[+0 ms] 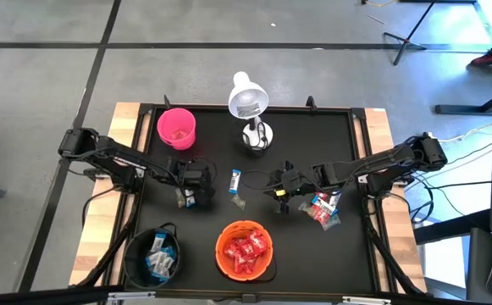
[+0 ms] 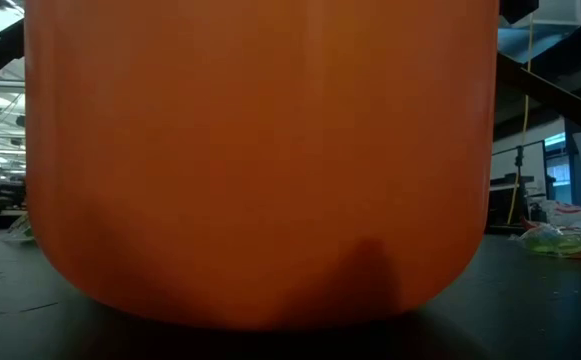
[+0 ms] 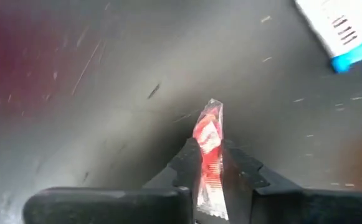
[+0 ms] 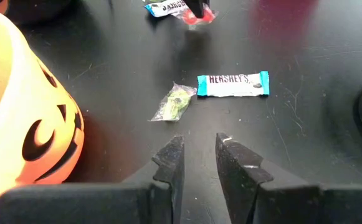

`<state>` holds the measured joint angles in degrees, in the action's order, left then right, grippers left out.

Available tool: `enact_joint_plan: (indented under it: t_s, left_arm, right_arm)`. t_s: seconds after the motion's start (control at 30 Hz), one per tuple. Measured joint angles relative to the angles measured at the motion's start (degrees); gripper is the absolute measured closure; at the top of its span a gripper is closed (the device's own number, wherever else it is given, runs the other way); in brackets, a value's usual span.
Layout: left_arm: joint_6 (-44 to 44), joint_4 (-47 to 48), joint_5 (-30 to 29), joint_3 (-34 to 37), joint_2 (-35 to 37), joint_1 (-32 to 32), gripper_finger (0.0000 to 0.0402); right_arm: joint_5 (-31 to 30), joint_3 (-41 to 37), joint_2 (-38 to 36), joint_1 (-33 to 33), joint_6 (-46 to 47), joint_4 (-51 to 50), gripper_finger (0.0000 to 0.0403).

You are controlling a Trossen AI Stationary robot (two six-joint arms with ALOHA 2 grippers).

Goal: Sort candy
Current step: Put the orange candy into the pink bucket

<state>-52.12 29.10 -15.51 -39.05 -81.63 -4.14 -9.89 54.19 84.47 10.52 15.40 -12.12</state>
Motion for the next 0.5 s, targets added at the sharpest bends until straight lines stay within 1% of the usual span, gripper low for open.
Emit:
enact_joint_plan:
  t_s: [0.17,0.3,0.5]
  left_arm:
    - [4.12,4.36,-1.31,-4.96,1.19,0.39,0.0382]
    - [6.52,11.61,-4.76,-10.99,2.92,0.79,0.0391]
    - [7.72,29.18,-12.84,-21.04,5.80,0.77,0.0392]
  right_arm:
    - [-0.02,-0.02,0.00,0.00,0.00,0.03,0.0316]
    - [0.00,-0.02,0.00,0.00,0.73,-0.01,0.0316]
    - [0.02,-1.14,0.00,0.00,0.87,0.38,0.0316]
